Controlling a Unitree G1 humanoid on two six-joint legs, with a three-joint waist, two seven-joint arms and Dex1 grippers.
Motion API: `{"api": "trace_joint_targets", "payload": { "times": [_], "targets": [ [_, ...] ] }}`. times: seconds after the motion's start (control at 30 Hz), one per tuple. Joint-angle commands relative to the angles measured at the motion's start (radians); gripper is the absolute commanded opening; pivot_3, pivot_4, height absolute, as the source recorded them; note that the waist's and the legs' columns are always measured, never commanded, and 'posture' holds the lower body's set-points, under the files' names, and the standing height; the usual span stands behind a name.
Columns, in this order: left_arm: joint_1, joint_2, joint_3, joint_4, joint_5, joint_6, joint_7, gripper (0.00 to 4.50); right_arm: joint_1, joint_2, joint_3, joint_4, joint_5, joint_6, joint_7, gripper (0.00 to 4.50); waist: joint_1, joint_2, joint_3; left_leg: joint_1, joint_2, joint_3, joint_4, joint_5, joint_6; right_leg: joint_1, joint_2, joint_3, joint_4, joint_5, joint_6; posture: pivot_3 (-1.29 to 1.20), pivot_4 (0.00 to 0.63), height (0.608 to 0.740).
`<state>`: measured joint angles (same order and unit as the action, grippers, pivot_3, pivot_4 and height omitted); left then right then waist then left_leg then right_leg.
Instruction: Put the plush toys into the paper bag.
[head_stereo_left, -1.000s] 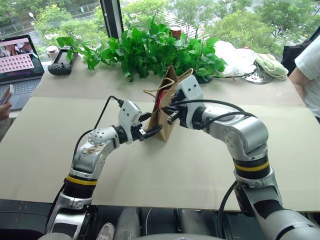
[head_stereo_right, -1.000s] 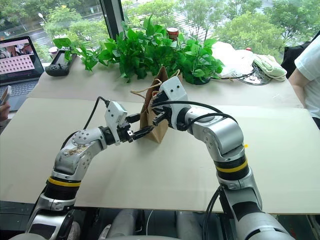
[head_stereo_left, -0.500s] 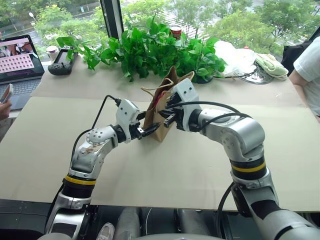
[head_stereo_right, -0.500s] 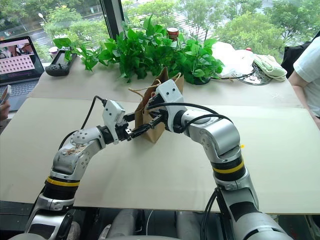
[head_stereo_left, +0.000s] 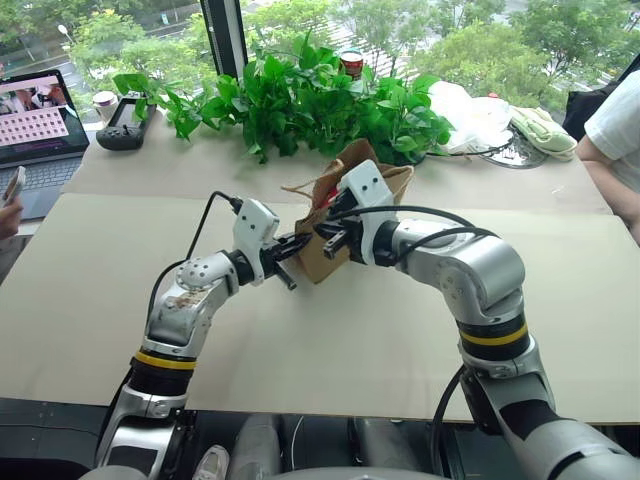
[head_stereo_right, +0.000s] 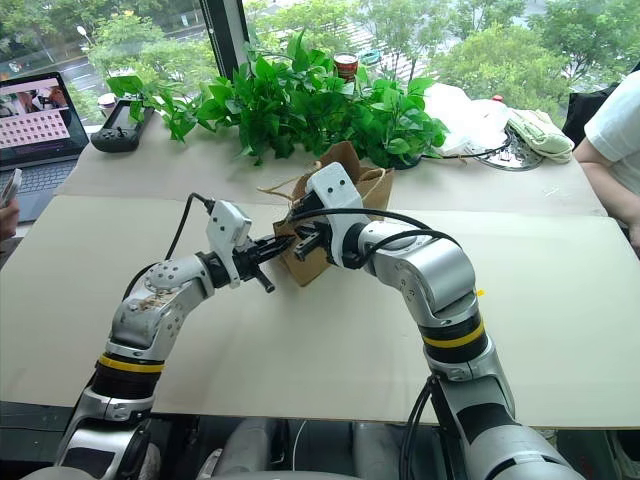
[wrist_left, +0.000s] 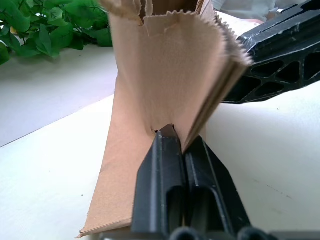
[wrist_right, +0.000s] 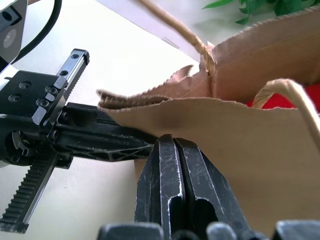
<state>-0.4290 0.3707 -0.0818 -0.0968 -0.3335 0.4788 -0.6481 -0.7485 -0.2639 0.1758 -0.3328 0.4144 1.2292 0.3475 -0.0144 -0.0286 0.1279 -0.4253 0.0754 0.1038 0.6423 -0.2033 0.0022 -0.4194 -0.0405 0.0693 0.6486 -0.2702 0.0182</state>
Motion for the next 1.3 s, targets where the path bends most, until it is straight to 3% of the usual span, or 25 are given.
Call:
{"api": "trace_joint_targets", "payload": {
  "times": [0.03,0.13,0.37,0.63,0.83,0.93,1.17,1.3],
  "targets": [
    [-0.028,-0.012,0.013,0.002,0.014,-0.032,0.018,0.07,-0.018,0.004,-0.019,-0.051,0.008,0.007,-0.005,0.0,0.0,0.0,0.0,0.0,0.0,0.0,0.0,0.0,0.0,0.0,0.0,0.0,0.0,0.0,0.0,0.0,0.15,0.74],
    [-0.031,-0.02,0.012,0.014,0.027,-0.042,0.032,0.07,0.001,-0.008,-0.032,-0.076,0.015,0.024,-0.004,0.0,0.0,0.0,0.0,0.0,0.0,0.0,0.0,0.0,0.0,0.0,0.0,0.0,0.0,0.0,0.0,0.0,0.15,0.74],
    [-0.026,-0.045,0.018,0.031,0.023,-0.066,0.039,0.07,0.15,-0.219,-0.144,-0.275,0.11,0.028,0.131,0.0,0.01,0.0,0.0,-0.001,-0.001,0.0,0.0,0.0,0.0,0.0,-0.002,-0.001,-0.001,0.0,0.0,0.0,0.15,0.74],
    [-0.022,-0.064,0.04,0.053,0.003,-0.109,0.013,0.07,0.204,-0.36,-0.263,-0.28,0.157,-0.015,0.214,0.0,-0.002,0.0,0.0,0.0,-0.006,-0.011,0.0,0.0,0.0,0.002,0.001,0.0,-0.001,0.0,0.0,0.0,0.15,0.74],
    [0.033,0.041,0.109,-0.009,-0.105,-0.107,-0.165,0.07,0.206,-0.51,-0.37,-0.117,0.12,-0.054,0.233,0.0,-0.001,0.0,0.0,0.0,-0.007,-0.012,0.0,0.0,0.0,0.002,0.0,0.0,-0.001,0.0,0.0,0.0,0.15,0.74],
    [-0.012,0.143,0.126,0.002,-0.15,-0.105,-0.309,0.07,0.208,-0.582,-0.38,-0.038,0.083,-0.121,0.251,0.0,0.0,0.0,0.0,0.0,-0.007,-0.012,-0.001,0.0,0.0,0.001,0.0,0.0,-0.002,0.0,0.0,0.0,0.15,0.74],
    [-0.045,0.292,0.068,0.05,-0.142,-0.206,-0.615,0.07,0.216,-0.624,-0.379,0.06,0.05,-0.192,0.266,0.0,0.0,0.0,0.0,0.001,-0.007,-0.011,-0.001,0.0,0.0,0.002,0.0,0.001,-0.002,0.0,0.001,0.0,0.15,0.74],
    [-0.051,0.326,0.041,0.11,-0.134,-0.261,-0.74,0.07,0.243,-0.633,-0.378,0.037,0.066,-0.208,0.3,0.0,0.0,0.0,0.0,0.0,-0.007,-0.011,-0.001,0.0,0.0,0.001,0.0,0.001,-0.002,0.0,0.001,0.0,0.15,0.74]
  ]
}}
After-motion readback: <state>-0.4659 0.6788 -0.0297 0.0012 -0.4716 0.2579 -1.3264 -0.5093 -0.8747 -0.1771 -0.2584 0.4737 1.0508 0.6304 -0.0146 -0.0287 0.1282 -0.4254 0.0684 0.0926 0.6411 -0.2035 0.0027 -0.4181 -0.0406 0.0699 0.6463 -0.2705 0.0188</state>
